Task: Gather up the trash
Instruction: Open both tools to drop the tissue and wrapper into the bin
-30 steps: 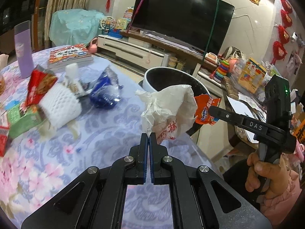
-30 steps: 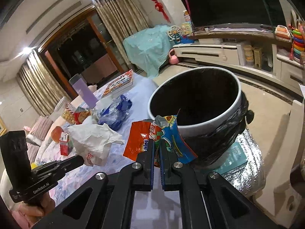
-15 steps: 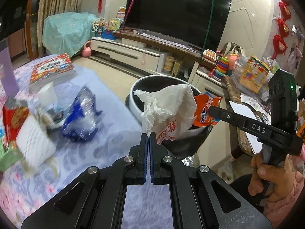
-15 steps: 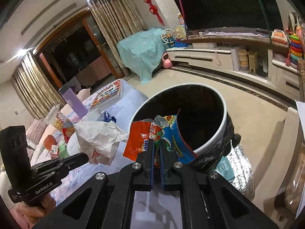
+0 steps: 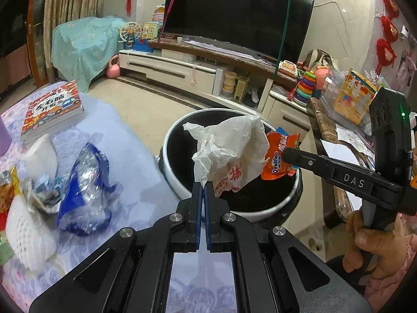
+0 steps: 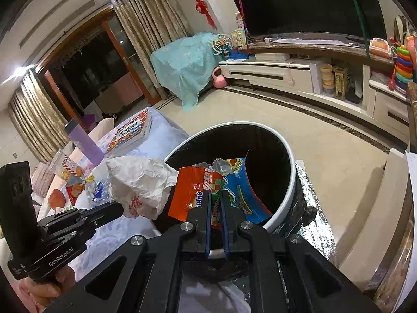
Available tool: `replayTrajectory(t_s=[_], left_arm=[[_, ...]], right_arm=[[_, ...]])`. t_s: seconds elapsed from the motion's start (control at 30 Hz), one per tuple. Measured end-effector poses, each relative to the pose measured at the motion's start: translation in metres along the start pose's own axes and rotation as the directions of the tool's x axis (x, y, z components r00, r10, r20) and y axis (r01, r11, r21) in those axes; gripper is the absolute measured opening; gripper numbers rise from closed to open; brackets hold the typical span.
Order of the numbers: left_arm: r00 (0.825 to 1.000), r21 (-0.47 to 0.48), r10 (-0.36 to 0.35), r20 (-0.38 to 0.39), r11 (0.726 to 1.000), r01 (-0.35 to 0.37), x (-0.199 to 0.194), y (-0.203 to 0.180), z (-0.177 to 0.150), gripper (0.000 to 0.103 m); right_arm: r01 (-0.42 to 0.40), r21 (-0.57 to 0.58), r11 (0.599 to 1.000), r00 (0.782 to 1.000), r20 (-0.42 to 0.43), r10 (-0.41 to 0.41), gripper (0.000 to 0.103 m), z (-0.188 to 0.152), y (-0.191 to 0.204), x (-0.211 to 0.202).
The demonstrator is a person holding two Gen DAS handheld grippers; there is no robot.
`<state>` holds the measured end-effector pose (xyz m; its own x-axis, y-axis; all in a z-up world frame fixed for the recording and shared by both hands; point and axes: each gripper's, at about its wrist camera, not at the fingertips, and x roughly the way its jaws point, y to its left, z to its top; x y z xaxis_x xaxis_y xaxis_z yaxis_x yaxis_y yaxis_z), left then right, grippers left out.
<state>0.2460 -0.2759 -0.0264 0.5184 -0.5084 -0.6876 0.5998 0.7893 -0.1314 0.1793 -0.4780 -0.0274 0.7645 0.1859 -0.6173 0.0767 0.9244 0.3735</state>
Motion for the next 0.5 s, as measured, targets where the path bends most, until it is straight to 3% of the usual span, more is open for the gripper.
replayTrajectory(t_s=[0.4, 0.47, 0.5], left_arm=[[1.0, 0.007, 0.002, -0.027, 1.0, -0.002, 0.018, -0.003, 0.01, 0.002], [1.0, 0.01, 0.001, -0.031, 1.0, -0.001, 0.019, -0.005, 0.011, 0.007], [0.999, 0.01, 0.002, -0.036, 1.0, -0.001, 0.019, -0.005, 0.011, 0.015]], right_arm=[[0.022, 0.001, 1.0, 0.999, -0.04, -0.022, 0.01, 0.014, -0.01, 0.016], [0.032, -0.004, 0.999, 0.999, -0.042, -0.032, 0.011, 0.015, -0.009, 0.017], [0.038, -0.005, 0.999, 0.998, -0.043, -0.038, 0.012, 0.016, -0.01, 0.017]])
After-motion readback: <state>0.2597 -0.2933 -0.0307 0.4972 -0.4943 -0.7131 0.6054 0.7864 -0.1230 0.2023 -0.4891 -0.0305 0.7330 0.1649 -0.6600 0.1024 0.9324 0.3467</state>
